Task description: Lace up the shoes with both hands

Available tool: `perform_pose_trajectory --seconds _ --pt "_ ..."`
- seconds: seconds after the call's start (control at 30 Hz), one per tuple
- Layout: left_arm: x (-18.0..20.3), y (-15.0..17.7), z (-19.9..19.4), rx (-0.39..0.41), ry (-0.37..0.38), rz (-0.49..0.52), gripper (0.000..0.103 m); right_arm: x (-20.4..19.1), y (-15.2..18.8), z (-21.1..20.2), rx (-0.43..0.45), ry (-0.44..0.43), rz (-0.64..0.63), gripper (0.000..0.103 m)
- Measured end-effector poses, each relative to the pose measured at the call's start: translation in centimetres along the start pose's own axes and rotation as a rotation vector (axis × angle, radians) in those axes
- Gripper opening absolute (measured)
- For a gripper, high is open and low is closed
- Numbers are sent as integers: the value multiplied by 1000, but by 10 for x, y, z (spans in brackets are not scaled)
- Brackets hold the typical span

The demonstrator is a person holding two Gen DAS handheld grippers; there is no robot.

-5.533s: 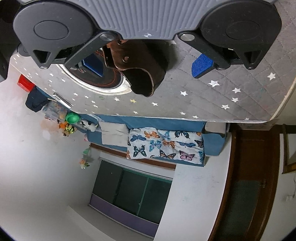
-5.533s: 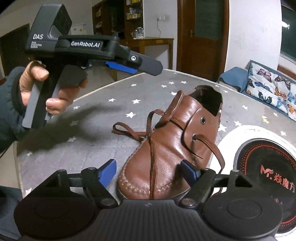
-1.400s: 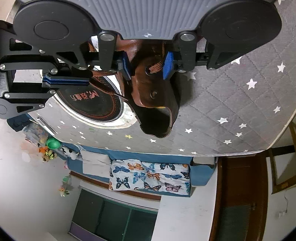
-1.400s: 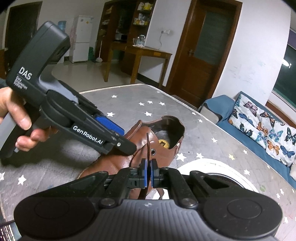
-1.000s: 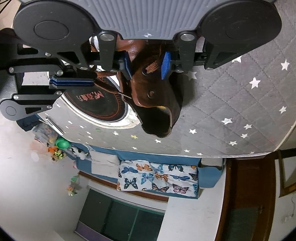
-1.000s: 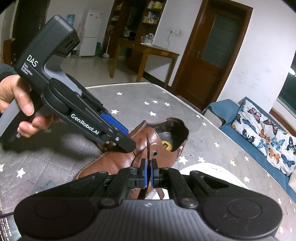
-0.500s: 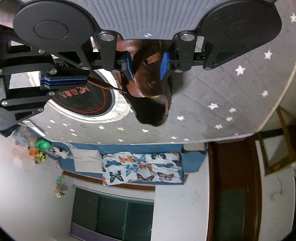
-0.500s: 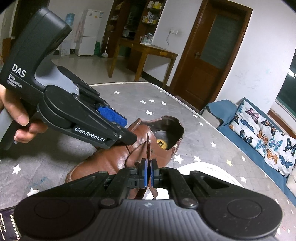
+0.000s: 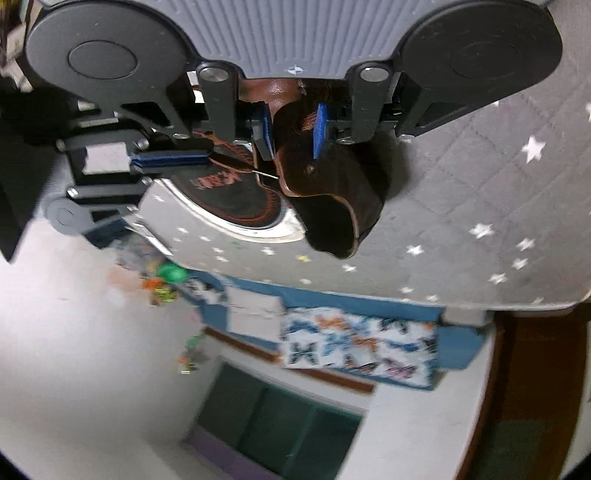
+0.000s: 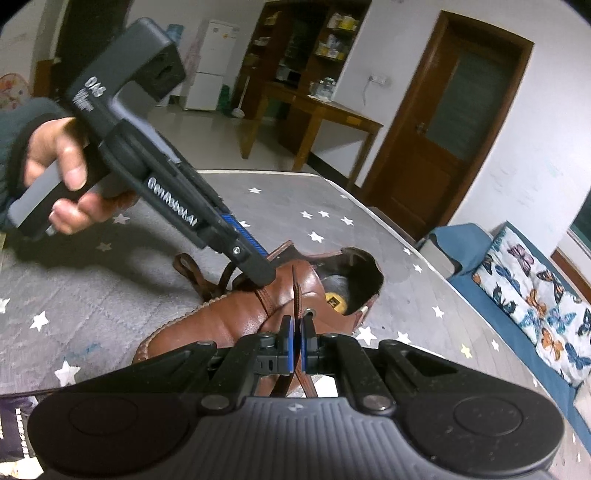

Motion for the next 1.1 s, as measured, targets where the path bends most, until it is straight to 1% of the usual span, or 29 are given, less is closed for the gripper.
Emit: perform_pose_trajectory --seconds 0.13,0.23,0.33,0.4,0.53,0.87,0.93,1.1 --pt "-12 0 -1 6 92 -2 25 0 -1 3 11 -24 -30 3" --pt "-19 2 0 18 153 16 26 0 -1 5 20 -42 -49 3" --pt "-34 5 1 33 231 -19 26 1 0 8 26 -57 -63 3" --pt "-42 6 2 40 264 -32 26 1 0 10 32 -70 -70 3" --pt "-48 9 4 52 306 -44 26 2 0 14 43 -94 -81 3" --pt "-53 12 10 62 351 -57 27 5 -2 21 55 -114 -104 3" --pt "-57 10 0 64 355 -61 28 5 -4 23 54 -112 -109 3" --pt "-56 12 -1 73 352 -77 29 4 -10 27 56 -108 -130 3"
Point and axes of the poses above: each gripper's, at about its wrist camera, not at the fingertips, and z roughly the way its jaws point, x to its right, y to its underside, the point moved 1 cm from there along z, roughly the way its jaws point, and after that the axes turned 2 degrees about y, right-handed, at the moved point
